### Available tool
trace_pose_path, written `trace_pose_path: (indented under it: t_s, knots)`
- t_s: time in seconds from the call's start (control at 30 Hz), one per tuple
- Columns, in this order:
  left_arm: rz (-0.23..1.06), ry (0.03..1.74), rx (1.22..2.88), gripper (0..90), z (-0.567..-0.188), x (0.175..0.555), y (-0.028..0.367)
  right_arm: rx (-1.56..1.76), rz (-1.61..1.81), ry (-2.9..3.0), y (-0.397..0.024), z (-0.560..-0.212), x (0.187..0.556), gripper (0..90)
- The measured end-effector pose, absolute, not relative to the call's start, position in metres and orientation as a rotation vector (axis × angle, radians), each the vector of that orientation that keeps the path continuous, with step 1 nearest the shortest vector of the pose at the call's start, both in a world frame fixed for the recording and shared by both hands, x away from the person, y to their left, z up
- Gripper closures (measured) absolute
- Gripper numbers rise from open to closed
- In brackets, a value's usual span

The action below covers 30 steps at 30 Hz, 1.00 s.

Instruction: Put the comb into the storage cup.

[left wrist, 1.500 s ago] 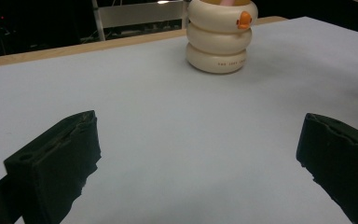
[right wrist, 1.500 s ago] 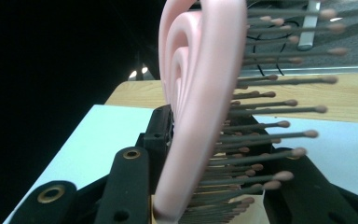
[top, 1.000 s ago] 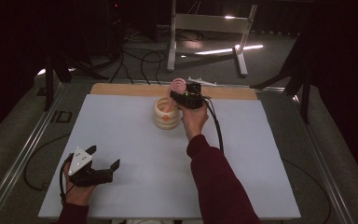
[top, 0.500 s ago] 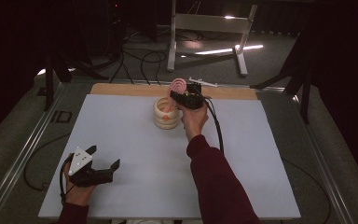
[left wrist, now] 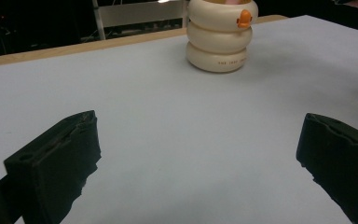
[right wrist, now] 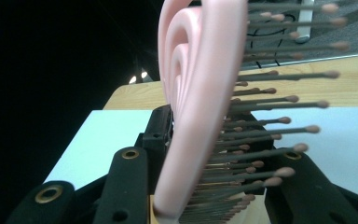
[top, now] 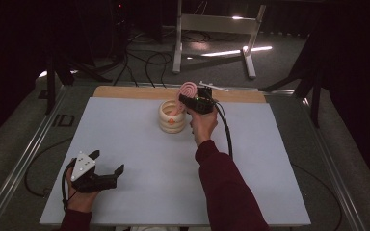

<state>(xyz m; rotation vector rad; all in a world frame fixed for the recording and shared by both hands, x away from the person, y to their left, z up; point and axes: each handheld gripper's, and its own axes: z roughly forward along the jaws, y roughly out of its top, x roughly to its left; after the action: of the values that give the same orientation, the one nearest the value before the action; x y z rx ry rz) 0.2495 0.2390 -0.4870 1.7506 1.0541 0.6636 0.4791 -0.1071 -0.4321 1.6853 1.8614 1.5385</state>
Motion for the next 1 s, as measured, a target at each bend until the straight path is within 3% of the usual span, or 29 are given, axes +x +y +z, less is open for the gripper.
trace_pose_path:
  t_s: [0.7,1.0]
  knots:
    - [0.661,1.053,1.758,0.2,-0.4883,0.2501,0.2379,1.630,1.482,1.928,-0.1144,-0.4326,0.4785,55.3]
    - [0.661,1.052,1.762,0.2,-0.4888,0.2504,0.2372,1.571,1.432,1.965,-0.1163,-0.4303,0.4778,44.5]
